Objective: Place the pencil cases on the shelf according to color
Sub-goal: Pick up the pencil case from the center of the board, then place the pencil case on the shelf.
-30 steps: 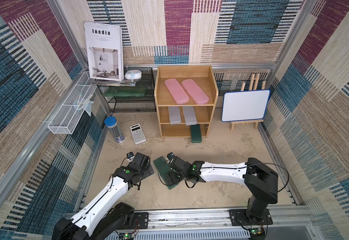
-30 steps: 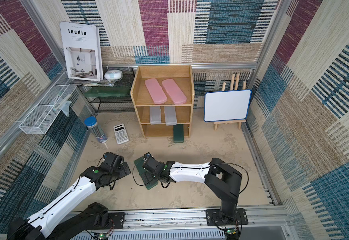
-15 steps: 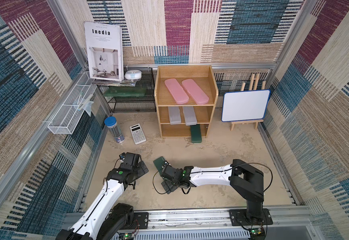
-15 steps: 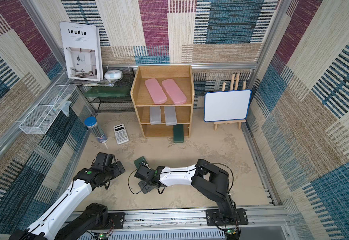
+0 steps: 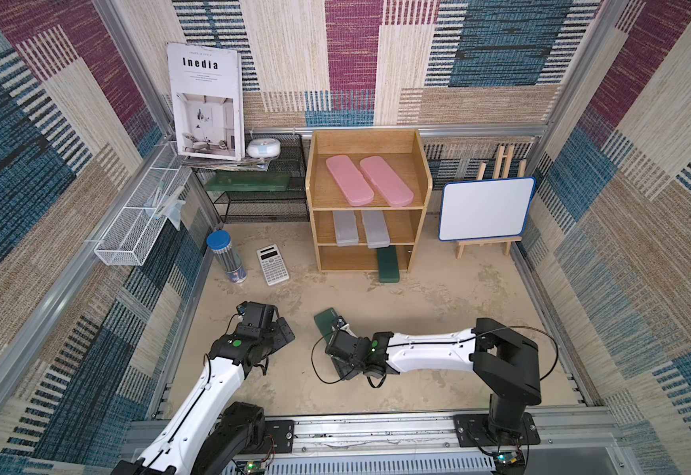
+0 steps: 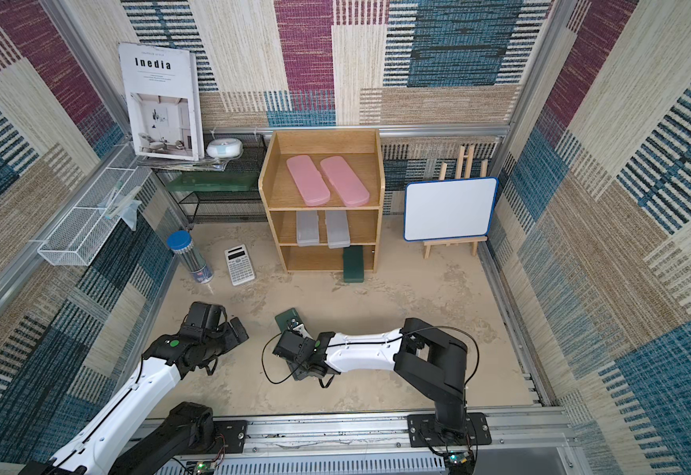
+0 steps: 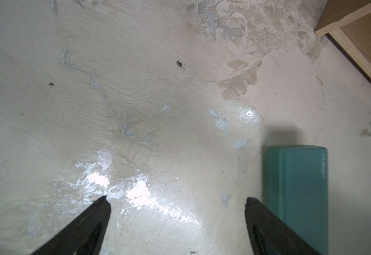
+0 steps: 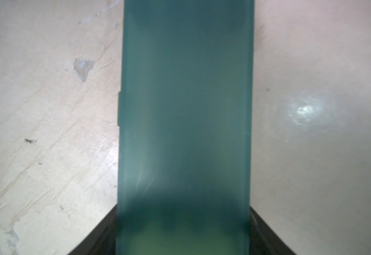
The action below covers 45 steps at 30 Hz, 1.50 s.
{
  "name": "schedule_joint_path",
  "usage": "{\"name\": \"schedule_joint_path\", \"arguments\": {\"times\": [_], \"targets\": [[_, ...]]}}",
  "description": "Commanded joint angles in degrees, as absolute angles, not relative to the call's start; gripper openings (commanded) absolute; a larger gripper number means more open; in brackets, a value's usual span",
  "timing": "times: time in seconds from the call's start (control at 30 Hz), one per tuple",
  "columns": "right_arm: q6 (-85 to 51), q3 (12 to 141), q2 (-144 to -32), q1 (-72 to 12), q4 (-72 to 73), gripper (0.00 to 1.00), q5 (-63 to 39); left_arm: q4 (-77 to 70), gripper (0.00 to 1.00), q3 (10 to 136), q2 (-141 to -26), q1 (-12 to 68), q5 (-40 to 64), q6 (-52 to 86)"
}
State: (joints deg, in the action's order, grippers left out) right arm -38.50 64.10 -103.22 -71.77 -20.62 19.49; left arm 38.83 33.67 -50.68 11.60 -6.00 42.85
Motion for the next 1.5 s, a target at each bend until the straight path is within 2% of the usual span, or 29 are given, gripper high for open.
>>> {"name": "schedule_joint_path", "arguments": {"times": [0.0, 0.2, 0.4, 0.6, 0.73, 0.93, 1.07, 1.33, 1.4, 1.47], "targets": [[-42.5, 63.2, -99.4, -71.6, -20.0, 0.64, 27.8, 38.3, 0.99, 34.2, -50.6, 11.5, -4.6, 42.8], [-39.8, 64.3, -99.1, -63.8, -14.4, 0.65, 25.8, 35.2, 0.99, 34.0, -52.1, 11.5, -1.3, 42.6], [-39.2, 73.2, -108.5, -55.8, -12.6, 0.63, 23.2, 33.4, 0.99, 35.1, -54.4, 11.6, 0.4, 42.4], [-40.4, 82.5, -116.6, -52.0, -13.6, 0.63, 23.0, 32.9, 0.99, 35.7, -54.7, 11.6, 1.3, 41.7], [-41.0, 87.8, -122.0, -51.1, -16.0, 0.7, 23.5, 32.9, 0.99, 35.3, -55.0, 11.5, 1.4, 41.3], [-41.2, 89.5, -123.8, -51.0, -17.1, 0.89, 23.0, 32.7, 0.99, 34.3, -55.2, 11.5, 2.1, 41.0], [-40.6, 89.1, -122.0, -51.0, -17.5, 0.93, 23.2, 32.7, 0.99, 33.8, -54.9, 11.5, 2.5, 41.2], [-39.6, 84.5, -113.5, -52.5, -18.1, 0.9, 24.1, 33.7, 0.99, 34.8, -54.8, 11.6, 2.1, 40.7], [-39.8, 82.0, -111.6, -53.2, -17.9, 0.85, 23.7, 34.0, 0.99, 35.2, -54.7, 11.6, 2.1, 40.6], [-40.0, 79.2, -110.1, -54.1, -17.3, 0.76, 23.4, 34.2, 0.99, 35.4, -54.5, 11.6, 2.1, 40.6]]}}
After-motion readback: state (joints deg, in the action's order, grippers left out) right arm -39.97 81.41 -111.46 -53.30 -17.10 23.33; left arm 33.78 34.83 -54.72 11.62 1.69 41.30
